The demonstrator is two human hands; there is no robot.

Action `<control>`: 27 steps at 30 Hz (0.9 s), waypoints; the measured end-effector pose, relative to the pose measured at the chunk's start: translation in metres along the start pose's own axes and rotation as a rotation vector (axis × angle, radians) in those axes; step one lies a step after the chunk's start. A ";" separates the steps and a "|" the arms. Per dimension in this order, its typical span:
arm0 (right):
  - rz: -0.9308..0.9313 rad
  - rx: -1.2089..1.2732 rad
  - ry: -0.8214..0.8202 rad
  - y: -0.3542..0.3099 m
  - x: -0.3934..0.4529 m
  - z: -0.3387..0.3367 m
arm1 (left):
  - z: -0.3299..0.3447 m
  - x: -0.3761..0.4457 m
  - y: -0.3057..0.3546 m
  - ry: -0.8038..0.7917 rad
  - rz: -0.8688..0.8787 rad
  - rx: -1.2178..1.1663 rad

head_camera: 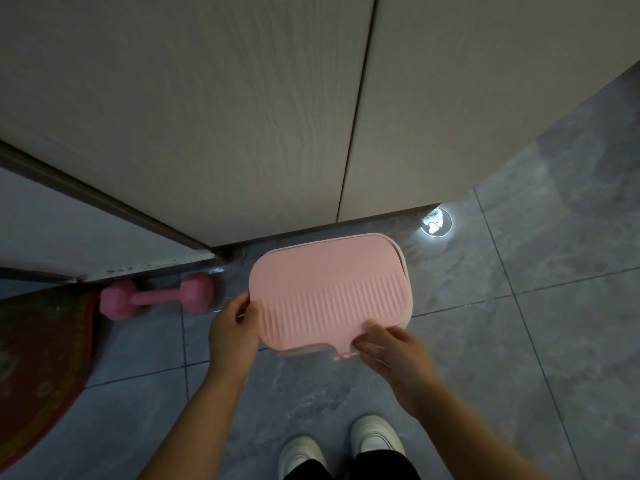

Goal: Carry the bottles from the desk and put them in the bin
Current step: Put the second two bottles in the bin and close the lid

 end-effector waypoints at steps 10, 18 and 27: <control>-0.228 -0.655 0.451 -0.046 0.004 -0.042 | 0.001 0.001 0.004 0.077 0.048 0.190; -0.457 -0.883 0.499 -0.074 0.003 -0.027 | 0.004 -0.001 0.004 0.054 0.061 0.195; -0.517 -0.917 0.493 -0.077 0.006 -0.030 | 0.008 -0.005 0.000 0.046 0.044 0.209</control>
Point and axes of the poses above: each hand's wrist, its own x-axis towards the middle knuckle, its own z-axis out of the palm, y = z × x, the point moved 10 cm from there along x, towards the middle knuckle, and after that the axes turned 9 degrees about z, right-handed, at the moved point
